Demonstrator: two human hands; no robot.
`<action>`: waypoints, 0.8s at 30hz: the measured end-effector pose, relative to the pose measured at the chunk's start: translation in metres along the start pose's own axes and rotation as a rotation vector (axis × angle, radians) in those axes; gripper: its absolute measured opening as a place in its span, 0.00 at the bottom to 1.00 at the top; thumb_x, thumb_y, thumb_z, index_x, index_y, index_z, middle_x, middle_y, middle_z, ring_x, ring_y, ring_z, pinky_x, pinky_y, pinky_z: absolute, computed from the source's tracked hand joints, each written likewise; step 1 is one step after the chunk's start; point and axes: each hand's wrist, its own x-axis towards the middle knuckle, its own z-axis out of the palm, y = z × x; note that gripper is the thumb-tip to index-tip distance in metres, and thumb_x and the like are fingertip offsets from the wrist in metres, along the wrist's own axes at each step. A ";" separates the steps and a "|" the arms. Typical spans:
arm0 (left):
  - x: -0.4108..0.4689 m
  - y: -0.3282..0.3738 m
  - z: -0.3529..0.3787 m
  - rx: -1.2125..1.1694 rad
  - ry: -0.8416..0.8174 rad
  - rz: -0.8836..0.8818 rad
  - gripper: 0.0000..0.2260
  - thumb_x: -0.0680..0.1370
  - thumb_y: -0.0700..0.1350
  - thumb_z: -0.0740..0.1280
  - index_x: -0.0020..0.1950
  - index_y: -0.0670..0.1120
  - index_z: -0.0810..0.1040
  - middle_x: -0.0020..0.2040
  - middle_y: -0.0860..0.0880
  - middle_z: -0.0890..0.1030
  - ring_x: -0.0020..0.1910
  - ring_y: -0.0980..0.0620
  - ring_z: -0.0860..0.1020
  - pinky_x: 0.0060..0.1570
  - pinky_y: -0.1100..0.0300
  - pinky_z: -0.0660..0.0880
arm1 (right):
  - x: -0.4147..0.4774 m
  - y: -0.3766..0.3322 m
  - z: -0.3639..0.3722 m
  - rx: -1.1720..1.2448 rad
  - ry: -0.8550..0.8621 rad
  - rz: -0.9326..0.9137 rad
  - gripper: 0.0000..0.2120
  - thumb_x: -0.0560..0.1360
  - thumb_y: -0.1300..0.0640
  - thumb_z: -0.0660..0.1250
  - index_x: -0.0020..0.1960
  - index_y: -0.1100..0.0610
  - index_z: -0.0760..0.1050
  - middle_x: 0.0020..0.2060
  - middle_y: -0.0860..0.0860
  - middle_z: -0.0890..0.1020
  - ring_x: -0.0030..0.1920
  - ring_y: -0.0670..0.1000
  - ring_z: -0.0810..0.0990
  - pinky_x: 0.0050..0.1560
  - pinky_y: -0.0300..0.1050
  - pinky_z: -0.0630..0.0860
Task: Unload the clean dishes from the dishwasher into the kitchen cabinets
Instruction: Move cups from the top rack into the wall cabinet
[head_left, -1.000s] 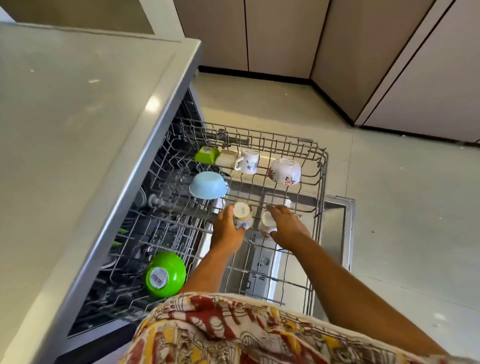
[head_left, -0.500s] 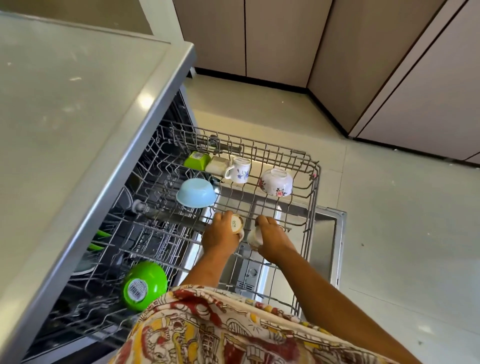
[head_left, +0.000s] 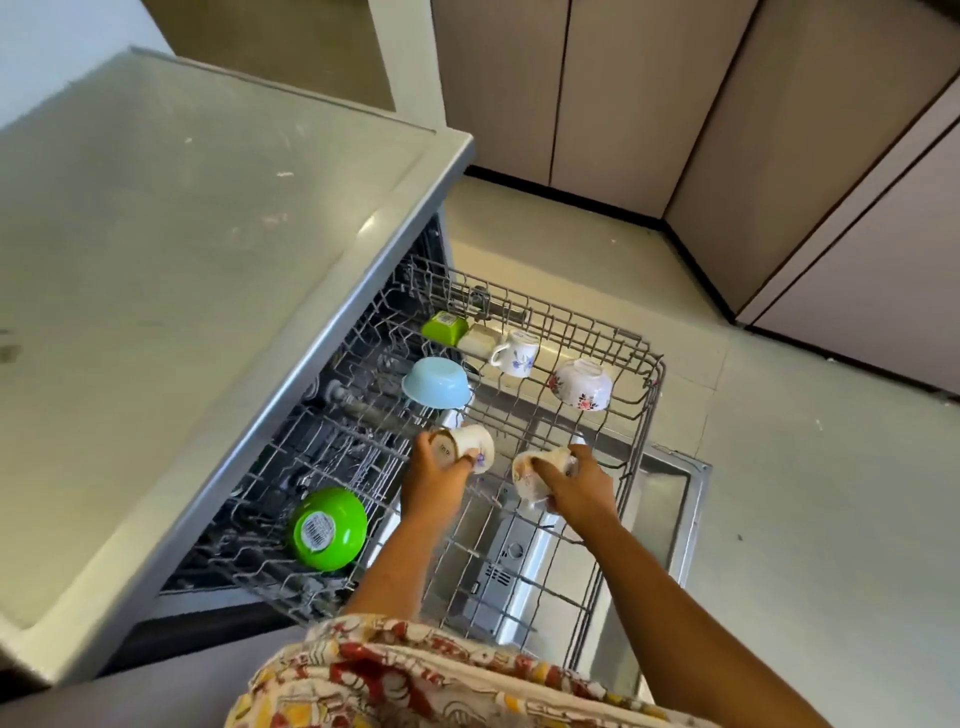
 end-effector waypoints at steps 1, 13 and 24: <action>-0.006 -0.003 -0.006 -0.037 0.016 -0.027 0.21 0.75 0.49 0.68 0.65 0.49 0.65 0.62 0.46 0.75 0.51 0.47 0.74 0.40 0.59 0.70 | -0.005 -0.003 0.000 0.049 -0.006 0.024 0.27 0.73 0.50 0.70 0.68 0.56 0.66 0.61 0.58 0.76 0.46 0.54 0.79 0.41 0.46 0.82; -0.091 -0.056 -0.092 -0.476 0.165 -0.221 0.17 0.74 0.48 0.70 0.59 0.49 0.70 0.56 0.41 0.78 0.53 0.39 0.78 0.52 0.43 0.78 | -0.083 -0.029 0.053 0.254 -0.098 0.071 0.20 0.75 0.47 0.68 0.59 0.59 0.71 0.41 0.55 0.79 0.33 0.51 0.77 0.33 0.47 0.78; -0.236 -0.133 -0.184 -0.605 0.278 -0.206 0.12 0.75 0.49 0.69 0.51 0.44 0.71 0.46 0.44 0.79 0.36 0.49 0.77 0.36 0.57 0.76 | -0.233 -0.019 0.111 0.609 -0.316 0.309 0.22 0.79 0.41 0.55 0.43 0.60 0.73 0.25 0.54 0.76 0.14 0.45 0.68 0.16 0.31 0.65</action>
